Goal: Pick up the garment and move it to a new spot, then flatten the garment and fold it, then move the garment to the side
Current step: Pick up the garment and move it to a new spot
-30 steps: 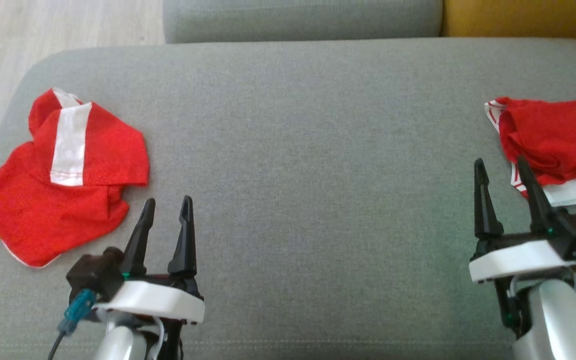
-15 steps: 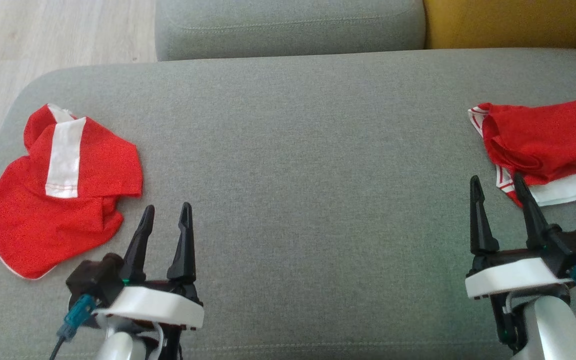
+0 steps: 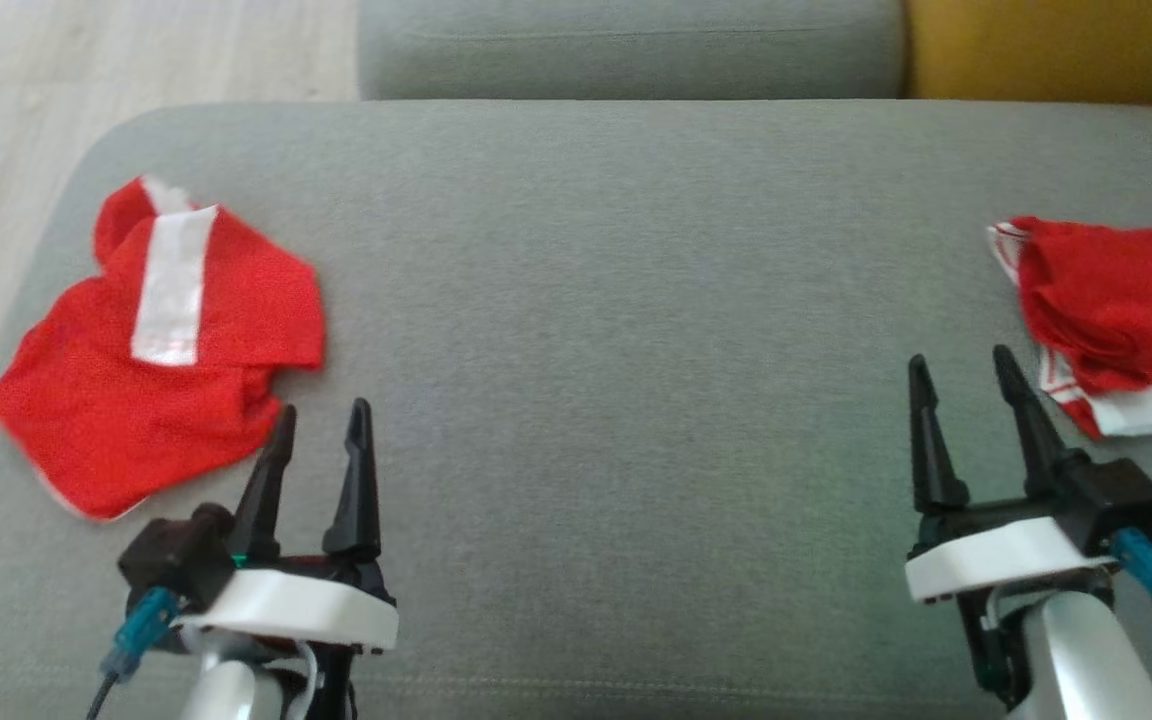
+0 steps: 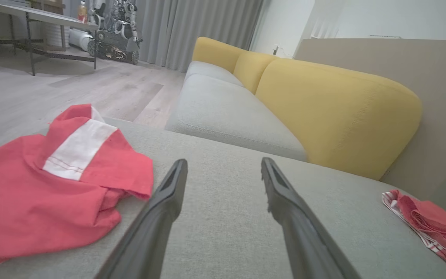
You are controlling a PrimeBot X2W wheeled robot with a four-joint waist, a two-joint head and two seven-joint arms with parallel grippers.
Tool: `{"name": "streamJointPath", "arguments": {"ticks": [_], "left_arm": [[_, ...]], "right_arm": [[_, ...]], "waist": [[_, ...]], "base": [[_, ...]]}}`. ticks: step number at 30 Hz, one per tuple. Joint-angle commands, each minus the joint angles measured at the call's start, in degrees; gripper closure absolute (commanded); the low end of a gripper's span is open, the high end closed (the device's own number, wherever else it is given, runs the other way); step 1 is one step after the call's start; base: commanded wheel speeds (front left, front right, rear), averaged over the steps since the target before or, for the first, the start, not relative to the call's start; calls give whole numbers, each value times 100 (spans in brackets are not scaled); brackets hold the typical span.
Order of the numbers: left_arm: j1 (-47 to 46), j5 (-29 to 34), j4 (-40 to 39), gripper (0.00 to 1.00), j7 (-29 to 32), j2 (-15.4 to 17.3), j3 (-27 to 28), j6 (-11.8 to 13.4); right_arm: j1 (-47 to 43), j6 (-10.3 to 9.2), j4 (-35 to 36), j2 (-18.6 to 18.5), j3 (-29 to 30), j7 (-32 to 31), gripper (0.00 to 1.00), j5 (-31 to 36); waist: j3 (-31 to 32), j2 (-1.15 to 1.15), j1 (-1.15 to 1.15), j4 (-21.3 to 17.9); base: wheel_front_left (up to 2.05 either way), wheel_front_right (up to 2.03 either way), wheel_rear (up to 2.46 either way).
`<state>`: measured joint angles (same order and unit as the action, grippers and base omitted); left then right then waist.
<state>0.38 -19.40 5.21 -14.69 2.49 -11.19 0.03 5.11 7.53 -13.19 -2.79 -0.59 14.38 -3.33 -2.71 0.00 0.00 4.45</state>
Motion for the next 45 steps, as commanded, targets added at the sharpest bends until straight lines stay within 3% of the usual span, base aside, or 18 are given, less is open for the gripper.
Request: {"name": "streamJointPath", "arguments": {"ticks": [1, 16, 23, 32, 45], "left_arm": [[-274, 1, -234, 0, -30, 39, 247, 23], [-124, 43, -378, 0, -31, 39, 457, 78], [-26, 47, -395, 0, -31, 39, 471, 85], [-29, 46, -445, 0, -31, 39, 520, 97], [-791, 232, -18, 0, -31, 39, 897, -89]], "right_arm": [[209, -4, 142, -10, -250, 62, 0, 66], [217, -4, -70, -111, -801, 53, 0, -101], [179, -4, -140, -88, -817, 55, 0, -134], [209, -4, -172, -56, -862, 57, 0, -153], [502, -4, 188, -226, -657, -108, 0, -11]], "waist": [[-37, 0, 0, 249], [56, 0, 0, 1835], [107, 0, 0, 2182], [89, 0, 0, 2252], [-674, 0, 0, 1840]], "base": [[0, 0, 0], [0, 0, 0], [0, 0, 0], [0, 0, 0], [0, 0, 0]]}}
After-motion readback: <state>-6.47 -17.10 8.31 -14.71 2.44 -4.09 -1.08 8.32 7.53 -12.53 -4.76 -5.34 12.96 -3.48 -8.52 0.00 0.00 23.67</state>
